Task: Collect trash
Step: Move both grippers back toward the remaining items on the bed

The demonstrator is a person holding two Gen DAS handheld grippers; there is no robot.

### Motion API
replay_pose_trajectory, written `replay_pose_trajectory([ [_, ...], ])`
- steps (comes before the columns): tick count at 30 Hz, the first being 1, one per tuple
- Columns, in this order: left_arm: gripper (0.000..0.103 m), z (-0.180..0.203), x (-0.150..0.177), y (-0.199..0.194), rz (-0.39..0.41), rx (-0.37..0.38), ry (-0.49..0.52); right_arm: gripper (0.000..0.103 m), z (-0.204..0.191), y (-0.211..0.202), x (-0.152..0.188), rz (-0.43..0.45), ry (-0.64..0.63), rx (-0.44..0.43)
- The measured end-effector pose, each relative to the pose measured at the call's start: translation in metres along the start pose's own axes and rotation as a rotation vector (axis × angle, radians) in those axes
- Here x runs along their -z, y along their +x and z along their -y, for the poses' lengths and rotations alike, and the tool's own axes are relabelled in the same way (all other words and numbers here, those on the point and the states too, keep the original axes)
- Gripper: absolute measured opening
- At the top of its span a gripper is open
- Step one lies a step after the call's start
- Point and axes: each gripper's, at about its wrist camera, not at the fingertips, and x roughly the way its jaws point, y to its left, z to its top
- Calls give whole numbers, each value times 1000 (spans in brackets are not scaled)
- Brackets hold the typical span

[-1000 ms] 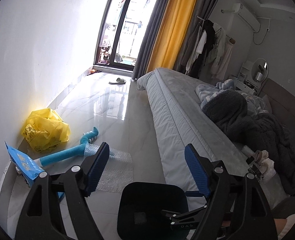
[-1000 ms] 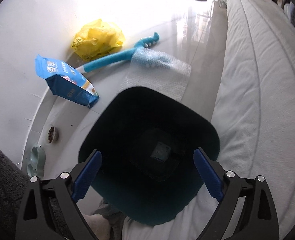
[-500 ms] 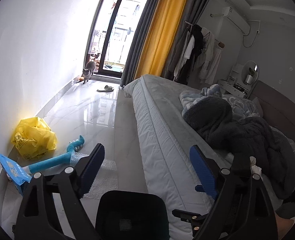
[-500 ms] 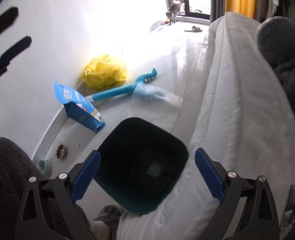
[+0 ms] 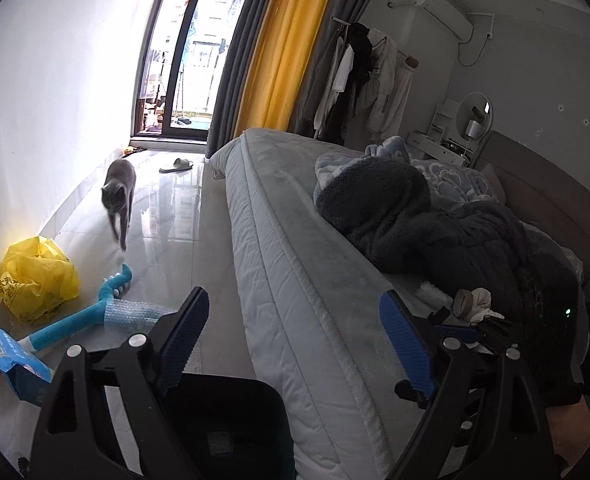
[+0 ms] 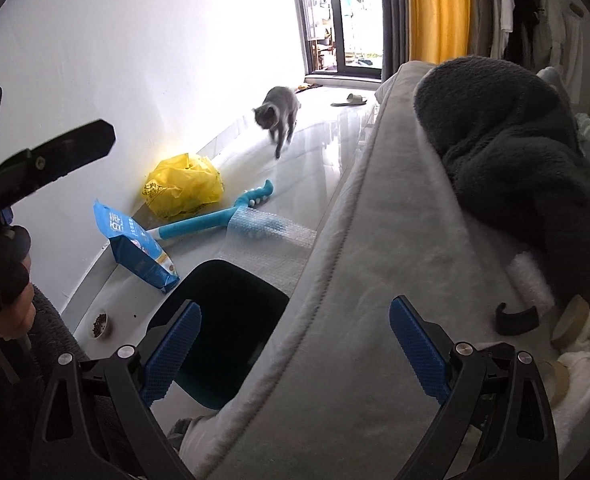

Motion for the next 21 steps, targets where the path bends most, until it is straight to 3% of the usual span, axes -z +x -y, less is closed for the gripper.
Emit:
replay_pose_trajectory([
  [7,89,30,9,18,-32,43,41,94,39,-37,12,58,25,47],
  [10,89,42,11,26,-46,56,55,79,55,-51,19,81,47,63],
  [21,89,83,26,54,-90,100,113,75,108,-82,47,126,124,113],
])
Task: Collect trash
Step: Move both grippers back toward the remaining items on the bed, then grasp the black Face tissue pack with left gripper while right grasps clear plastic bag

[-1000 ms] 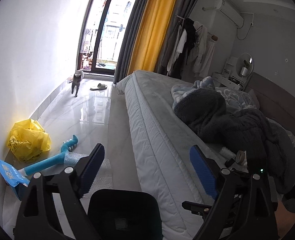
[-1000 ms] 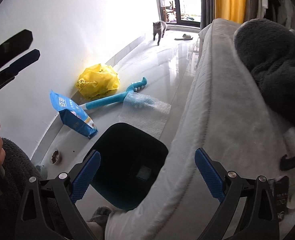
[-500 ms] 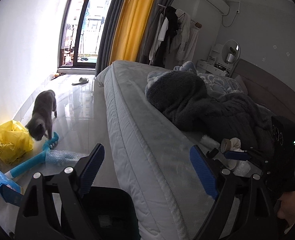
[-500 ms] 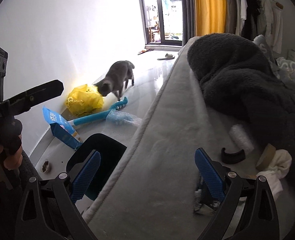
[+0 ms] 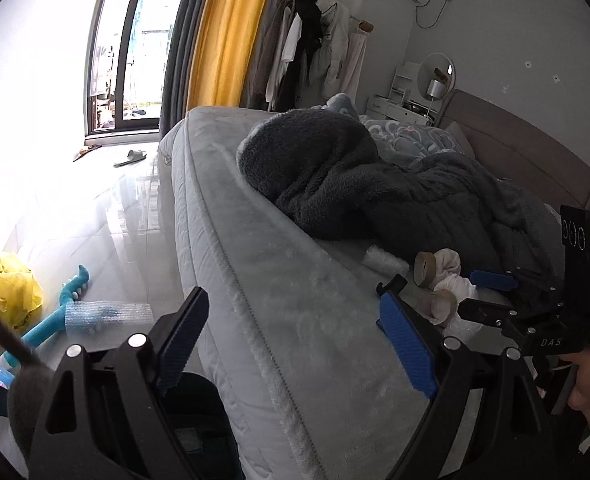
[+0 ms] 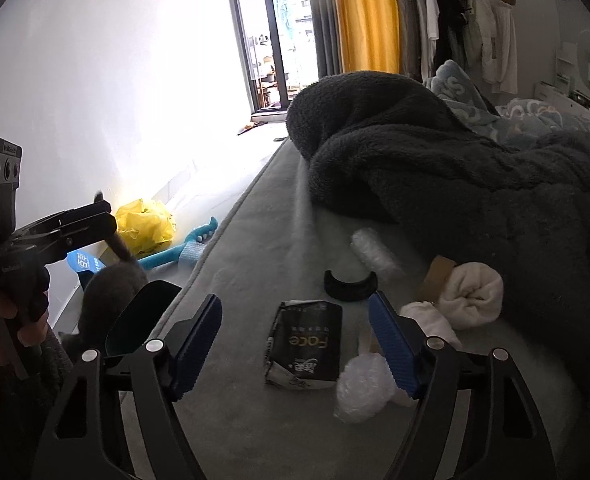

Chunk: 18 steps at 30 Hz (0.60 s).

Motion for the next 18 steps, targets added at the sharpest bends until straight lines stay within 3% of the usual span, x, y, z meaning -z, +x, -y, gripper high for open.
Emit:
replay_pose_trajectory([
  [12,91,40,12,41,-57,83,48,64,33,10,24,-45,73,-44],
  [18,91,61,19,61,-89,118,82,49,38,17,33,-72,70,-59],
])
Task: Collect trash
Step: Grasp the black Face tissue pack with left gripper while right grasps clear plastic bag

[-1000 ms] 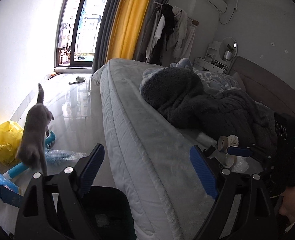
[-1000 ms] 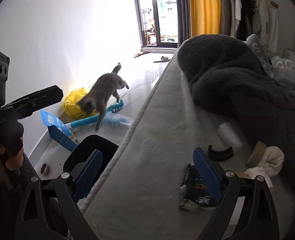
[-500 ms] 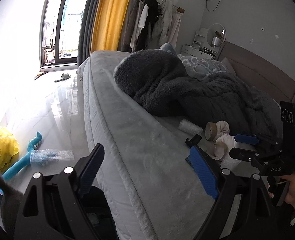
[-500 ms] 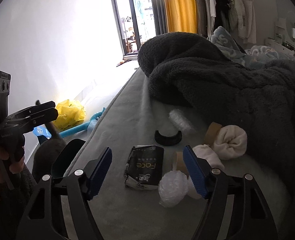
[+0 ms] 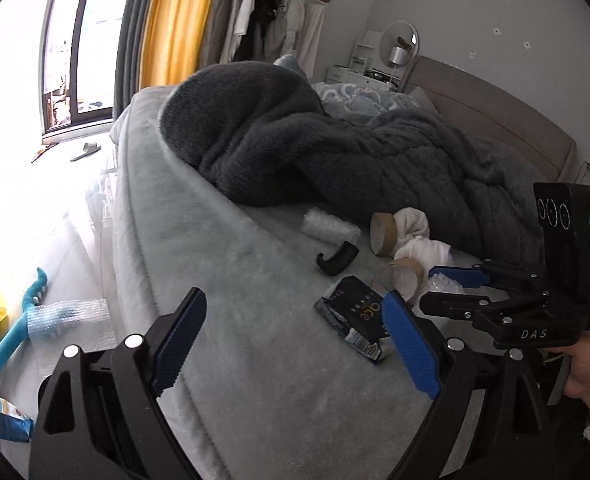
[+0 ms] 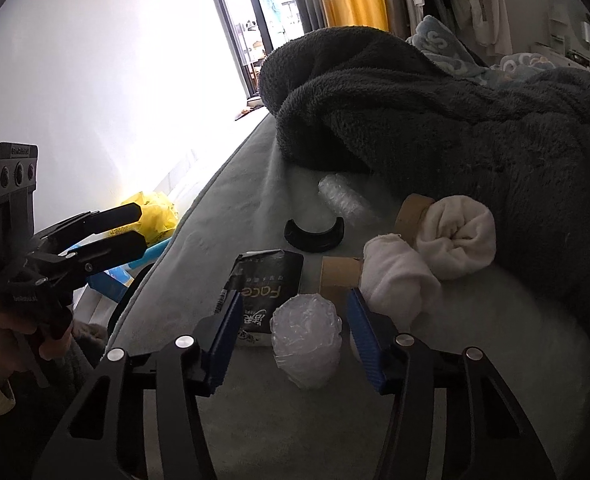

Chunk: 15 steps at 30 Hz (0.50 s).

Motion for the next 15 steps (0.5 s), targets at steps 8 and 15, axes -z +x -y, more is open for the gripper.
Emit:
replay_pose_trajectory([
  [8,92,24,6,27,-58,39,47,28,6,-5,6,-1,-7,-3],
  [15,93,44,12,49,-114,52,90,27,11,-27,4,64,9,-29],
])
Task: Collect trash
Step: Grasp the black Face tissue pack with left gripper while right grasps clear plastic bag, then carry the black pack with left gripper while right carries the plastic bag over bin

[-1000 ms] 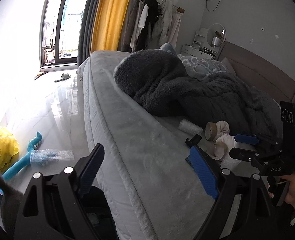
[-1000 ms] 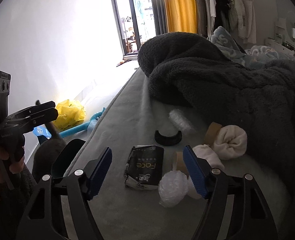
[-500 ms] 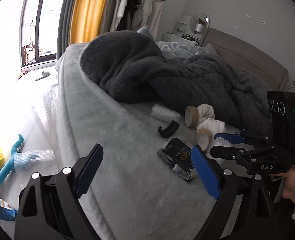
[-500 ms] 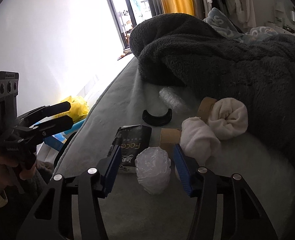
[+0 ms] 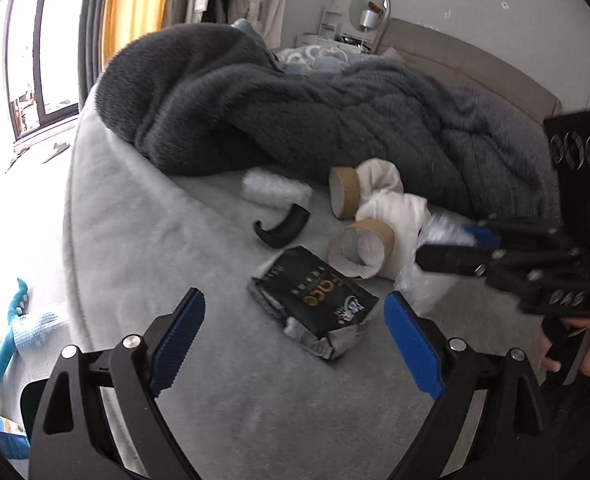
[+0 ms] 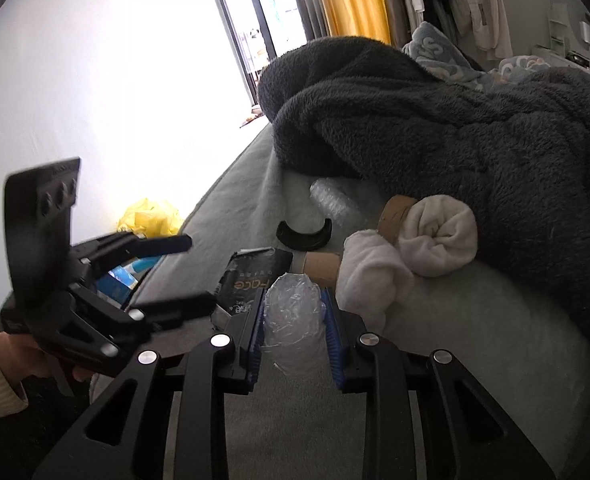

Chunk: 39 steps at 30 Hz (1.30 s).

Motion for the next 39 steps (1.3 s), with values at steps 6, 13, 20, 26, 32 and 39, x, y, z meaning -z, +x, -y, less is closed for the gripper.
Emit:
replay_pose_trajectory([
  [6,93,9,3,24,-63,-15,5,27,9,-22,-4,62,35,-15],
  [13,95,15,2,39,-82,-30,-21,27,20,-37,-2,90,73,-31],
  [20,95,19,0,51,-107,-73,-35,27,22,-44,0,96,92,-27],
  [26,89,16,-1,57,-120,-88,-44,27,18,-36,1,70,96,-15],
  [32,78,7,-1,50,-104,-73,-84,27,4,-27,-5,62,91,-12],
  [39,78,-12,-1,25,-48,-79,-135,27,-22,-16,-18,57,64,-22],
])
